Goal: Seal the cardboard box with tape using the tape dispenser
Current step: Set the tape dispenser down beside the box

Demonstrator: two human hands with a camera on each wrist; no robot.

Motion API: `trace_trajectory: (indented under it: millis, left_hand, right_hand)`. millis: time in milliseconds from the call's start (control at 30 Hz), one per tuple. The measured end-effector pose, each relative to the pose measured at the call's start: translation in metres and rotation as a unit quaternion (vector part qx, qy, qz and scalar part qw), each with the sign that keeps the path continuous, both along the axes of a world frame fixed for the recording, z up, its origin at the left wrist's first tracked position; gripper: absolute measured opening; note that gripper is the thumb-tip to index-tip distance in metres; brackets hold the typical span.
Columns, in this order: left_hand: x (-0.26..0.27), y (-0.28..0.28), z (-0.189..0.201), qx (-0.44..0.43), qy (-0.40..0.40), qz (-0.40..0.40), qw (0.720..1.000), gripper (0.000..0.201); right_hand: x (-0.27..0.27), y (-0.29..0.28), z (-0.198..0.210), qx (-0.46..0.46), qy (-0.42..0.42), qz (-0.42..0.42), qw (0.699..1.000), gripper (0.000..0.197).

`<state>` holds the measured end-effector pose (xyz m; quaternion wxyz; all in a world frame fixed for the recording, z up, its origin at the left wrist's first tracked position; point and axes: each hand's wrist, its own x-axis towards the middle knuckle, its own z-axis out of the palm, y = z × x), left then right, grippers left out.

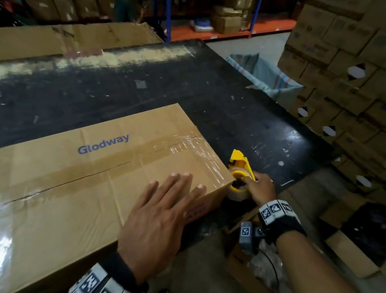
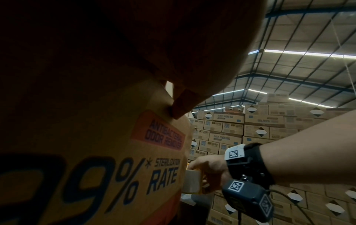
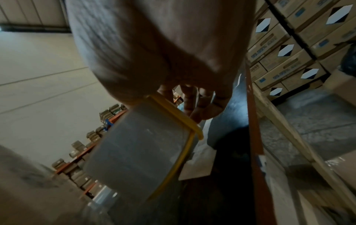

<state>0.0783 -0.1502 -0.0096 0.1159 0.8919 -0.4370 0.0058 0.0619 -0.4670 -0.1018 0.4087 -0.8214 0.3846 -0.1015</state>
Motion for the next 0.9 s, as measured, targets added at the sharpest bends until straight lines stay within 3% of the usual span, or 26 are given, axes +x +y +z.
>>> trace_trajectory:
  millis: [333, 467, 567, 633, 733, 900]
  left_hand:
    - [0.0, -0.002, -0.001, 0.004, 0.005, 0.024, 1.0, 0.061]
    - [-0.002, -0.005, 0.002, 0.004, 0.015, 0.042, 0.999, 0.057]
    - [-0.003, -0.007, 0.003, 0.012, 0.017, 0.051, 0.998, 0.056]
    - [-0.004, -0.009, 0.003, 0.014, 0.016, 0.061, 0.998, 0.056]
    - [-0.005, -0.013, 0.004, 0.007, 0.01, 0.077, 0.997, 0.058]
    - [-0.013, -0.014, 0.007, -0.093, 0.035, 0.122, 0.988, 0.047]
  right_hand:
    - [0.019, -0.017, -0.01, -0.051, 0.057, 0.068, 0.995, 0.023]
    - [0.013, -0.022, -0.003, -0.046, 0.058, 0.069, 0.995, 0.07]
    - [0.003, -0.015, 0.019, -0.099, -0.025, 0.07, 0.992, 0.057]
    - [-0.004, 0.002, 0.044, -0.135, -0.119, 0.109, 0.978, 0.044]
    - [-0.009, 0.036, 0.078, -0.163, -0.225, 0.198, 0.94, 0.043]
    - [-0.002, 0.078, 0.087, -0.238, -0.212, 0.377, 0.87, 0.05]
